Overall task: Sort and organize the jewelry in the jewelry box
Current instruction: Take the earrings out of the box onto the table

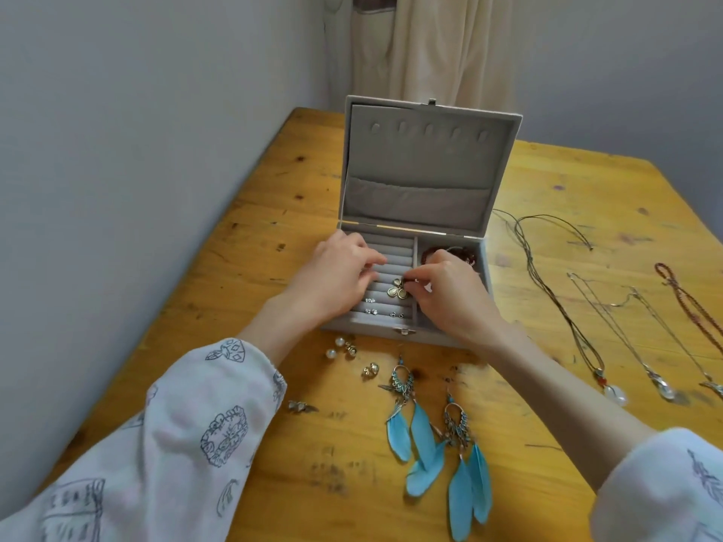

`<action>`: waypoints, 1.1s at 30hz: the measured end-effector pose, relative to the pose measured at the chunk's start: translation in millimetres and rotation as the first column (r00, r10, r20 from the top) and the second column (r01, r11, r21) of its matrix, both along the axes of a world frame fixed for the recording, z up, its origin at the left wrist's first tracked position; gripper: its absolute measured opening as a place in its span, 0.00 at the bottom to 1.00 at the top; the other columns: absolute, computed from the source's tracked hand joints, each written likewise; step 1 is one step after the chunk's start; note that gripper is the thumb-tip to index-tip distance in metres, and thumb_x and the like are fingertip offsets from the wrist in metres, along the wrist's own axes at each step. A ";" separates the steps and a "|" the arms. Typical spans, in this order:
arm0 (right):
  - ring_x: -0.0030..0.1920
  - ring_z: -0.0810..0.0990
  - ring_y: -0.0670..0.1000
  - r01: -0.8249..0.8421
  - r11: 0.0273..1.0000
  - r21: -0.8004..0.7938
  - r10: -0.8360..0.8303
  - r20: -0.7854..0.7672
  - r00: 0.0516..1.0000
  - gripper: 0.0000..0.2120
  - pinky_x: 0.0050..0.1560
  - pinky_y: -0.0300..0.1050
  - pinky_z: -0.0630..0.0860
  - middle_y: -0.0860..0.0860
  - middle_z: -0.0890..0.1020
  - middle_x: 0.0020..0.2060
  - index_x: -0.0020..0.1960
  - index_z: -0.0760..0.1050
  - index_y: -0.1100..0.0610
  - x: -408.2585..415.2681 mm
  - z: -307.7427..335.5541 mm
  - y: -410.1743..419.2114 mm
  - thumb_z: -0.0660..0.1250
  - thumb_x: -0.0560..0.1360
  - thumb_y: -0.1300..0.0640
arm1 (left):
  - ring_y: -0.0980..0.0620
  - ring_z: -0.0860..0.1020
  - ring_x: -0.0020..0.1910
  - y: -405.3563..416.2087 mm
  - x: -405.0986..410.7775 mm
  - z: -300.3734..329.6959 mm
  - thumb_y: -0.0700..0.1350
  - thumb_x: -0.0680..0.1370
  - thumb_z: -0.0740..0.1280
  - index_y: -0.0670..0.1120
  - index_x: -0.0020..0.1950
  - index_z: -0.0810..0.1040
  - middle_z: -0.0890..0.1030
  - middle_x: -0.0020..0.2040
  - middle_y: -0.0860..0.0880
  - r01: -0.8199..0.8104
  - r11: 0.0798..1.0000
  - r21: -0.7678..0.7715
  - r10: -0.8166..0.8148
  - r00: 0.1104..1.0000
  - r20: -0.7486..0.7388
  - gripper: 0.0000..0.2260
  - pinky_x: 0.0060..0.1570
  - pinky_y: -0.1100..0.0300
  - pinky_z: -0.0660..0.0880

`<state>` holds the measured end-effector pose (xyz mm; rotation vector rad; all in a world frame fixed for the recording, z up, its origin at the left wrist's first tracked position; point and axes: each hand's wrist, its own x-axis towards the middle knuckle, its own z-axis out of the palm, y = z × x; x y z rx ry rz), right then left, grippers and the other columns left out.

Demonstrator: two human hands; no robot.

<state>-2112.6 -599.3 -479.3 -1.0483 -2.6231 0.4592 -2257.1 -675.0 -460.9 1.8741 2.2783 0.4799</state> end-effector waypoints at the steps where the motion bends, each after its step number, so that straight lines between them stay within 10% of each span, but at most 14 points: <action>1: 0.51 0.74 0.56 -0.005 1.000 0.024 0.005 0.008 1.000 0.12 0.51 0.50 0.72 0.56 0.77 0.49 0.55 0.80 0.57 0.1 -1.2 -0.5 0.60 0.78 0.57 | 0.49 0.68 0.59 3.4 2.5 -1.2 0.46 0.79 0.60 0.50 0.65 0.74 0.76 0.57 0.47 0.018 1.000 -0.002 -0.018 1.000 -0.020 0.14 0.60 0.54 0.66; 18: 0.44 0.79 0.48 0.044 0.907 -0.418 -0.158 -0.243 0.957 0.02 0.47 0.45 0.76 0.49 0.81 0.39 0.42 0.79 0.54 2.6 10.5 6.0 0.69 0.73 0.56 | 0.59 0.76 0.39 2.1 16.9 6.3 0.42 0.74 0.68 0.46 0.45 0.80 0.80 0.41 0.52 -0.115 0.992 0.059 0.091 0.947 0.308 0.02 0.36 0.73 0.70; 29: 0.35 0.77 0.40 -0.179 0.961 -0.211 0.112 -0.296 0.949 0.03 0.40 0.27 0.72 0.47 0.80 0.35 0.43 0.80 0.59 44.4 41.3 -78.2 0.69 0.71 0.65 | 0.73 0.72 0.33 -108.1 42.5 44.2 0.42 0.76 0.67 0.47 0.48 0.81 0.79 0.43 0.55 -0.123 0.978 0.166 0.059 0.935 0.349 0.04 0.35 0.79 0.66; 33: 0.37 0.81 0.44 -0.220 0.926 -0.307 0.130 -0.286 0.949 0.04 0.42 0.34 0.77 0.50 0.83 0.35 0.41 0.79 0.57 57.9 34.7 -114.6 0.69 0.71 0.65 | 0.66 0.77 0.40 -145.1 53.6 32.2 0.41 0.76 0.66 0.49 0.46 0.81 0.80 0.42 0.56 -0.166 0.983 0.075 0.120 0.897 0.425 0.05 0.38 0.78 0.69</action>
